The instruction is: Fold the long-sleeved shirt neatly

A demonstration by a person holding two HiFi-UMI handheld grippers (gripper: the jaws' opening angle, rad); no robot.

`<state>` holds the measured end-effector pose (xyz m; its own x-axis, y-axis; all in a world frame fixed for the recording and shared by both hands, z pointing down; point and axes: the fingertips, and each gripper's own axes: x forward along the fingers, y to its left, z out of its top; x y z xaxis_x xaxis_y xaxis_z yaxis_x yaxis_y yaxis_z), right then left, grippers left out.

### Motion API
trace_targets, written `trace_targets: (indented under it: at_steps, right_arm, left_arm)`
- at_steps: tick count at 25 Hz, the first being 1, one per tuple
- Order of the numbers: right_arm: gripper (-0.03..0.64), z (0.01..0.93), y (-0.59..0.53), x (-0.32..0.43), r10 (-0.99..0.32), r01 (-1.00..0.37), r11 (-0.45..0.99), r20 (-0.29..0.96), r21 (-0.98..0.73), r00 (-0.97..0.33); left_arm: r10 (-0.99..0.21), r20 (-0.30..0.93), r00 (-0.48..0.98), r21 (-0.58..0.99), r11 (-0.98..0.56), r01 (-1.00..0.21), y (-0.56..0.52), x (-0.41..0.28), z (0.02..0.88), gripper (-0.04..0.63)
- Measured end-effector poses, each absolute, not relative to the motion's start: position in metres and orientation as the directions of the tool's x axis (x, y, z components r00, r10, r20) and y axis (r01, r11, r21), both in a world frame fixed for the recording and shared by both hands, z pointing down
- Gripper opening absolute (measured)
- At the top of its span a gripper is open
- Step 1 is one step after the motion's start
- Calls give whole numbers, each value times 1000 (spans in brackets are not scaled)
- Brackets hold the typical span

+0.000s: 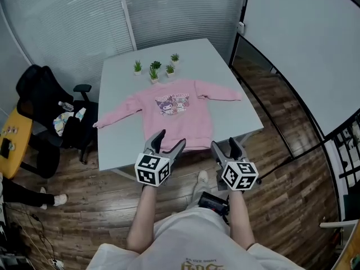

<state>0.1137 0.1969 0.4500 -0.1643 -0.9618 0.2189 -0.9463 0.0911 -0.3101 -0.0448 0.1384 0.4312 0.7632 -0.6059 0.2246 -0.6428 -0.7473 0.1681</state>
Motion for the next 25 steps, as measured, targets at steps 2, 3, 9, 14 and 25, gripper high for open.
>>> trace_targets:
  at_steps: [2,3,9,14,25]
  right_arm:
    - [327,454,185,123,-964,-945,76,218,-318,-150]
    - [328,455,178,128,-965,-946,69,220,-316,-144]
    - [344,474,133,174,-958,-955,-8,277,-297,-79]
    - [344,487,88,213,-947,-955,-23,312,-295,-74]
    - [344,516,17,274,-921,-951,-35,379,-307,-89]
  left_arm:
    - [-599,222,769,173,-752,-636,125,-36,433,347]
    - [-597,217,773,180,-753,-633,117,-31,433,355]
    - [-568,235,789,217,-760,-612,60,13,445,367]
    - [-563,237,791,260,-748,-611,13,49,457,379]
    - [-568,304,765,288,-711,-642,-66,103,490,380]
